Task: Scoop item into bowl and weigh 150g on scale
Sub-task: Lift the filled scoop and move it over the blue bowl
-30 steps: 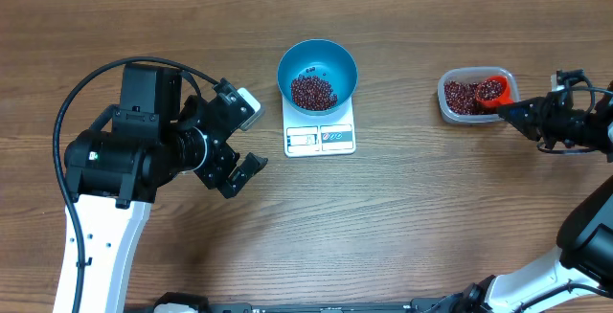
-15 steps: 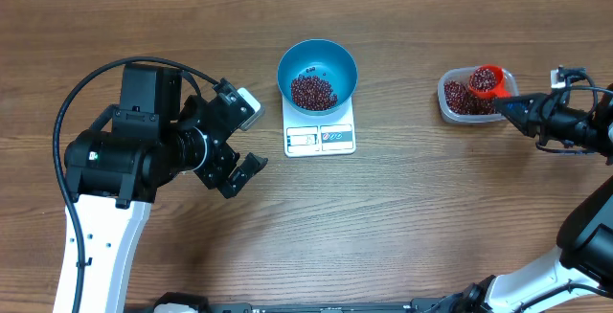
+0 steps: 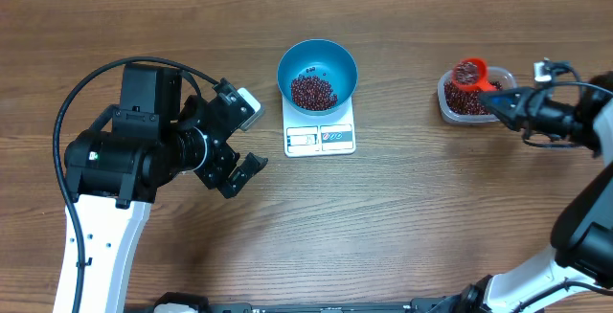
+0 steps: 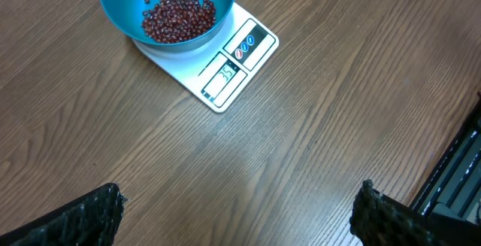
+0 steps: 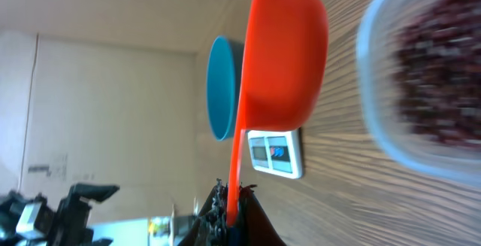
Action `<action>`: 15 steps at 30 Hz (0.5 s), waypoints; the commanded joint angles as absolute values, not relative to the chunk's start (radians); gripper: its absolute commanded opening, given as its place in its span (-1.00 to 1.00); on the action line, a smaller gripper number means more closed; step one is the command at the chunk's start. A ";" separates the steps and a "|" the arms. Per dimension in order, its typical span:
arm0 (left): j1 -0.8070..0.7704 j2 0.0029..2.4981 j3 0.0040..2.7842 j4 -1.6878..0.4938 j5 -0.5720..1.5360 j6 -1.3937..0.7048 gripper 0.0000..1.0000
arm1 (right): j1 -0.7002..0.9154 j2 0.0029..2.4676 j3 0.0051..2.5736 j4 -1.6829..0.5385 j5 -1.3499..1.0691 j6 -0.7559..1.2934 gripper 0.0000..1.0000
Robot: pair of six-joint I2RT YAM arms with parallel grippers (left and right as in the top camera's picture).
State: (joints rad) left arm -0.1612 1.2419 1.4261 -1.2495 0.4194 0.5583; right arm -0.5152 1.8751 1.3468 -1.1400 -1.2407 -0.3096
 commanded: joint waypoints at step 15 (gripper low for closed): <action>-0.157 1.242 1.440 -1.250 0.434 0.580 0.99 | -0.118 1.863 1.409 -1.106 -1.340 -0.279 -0.92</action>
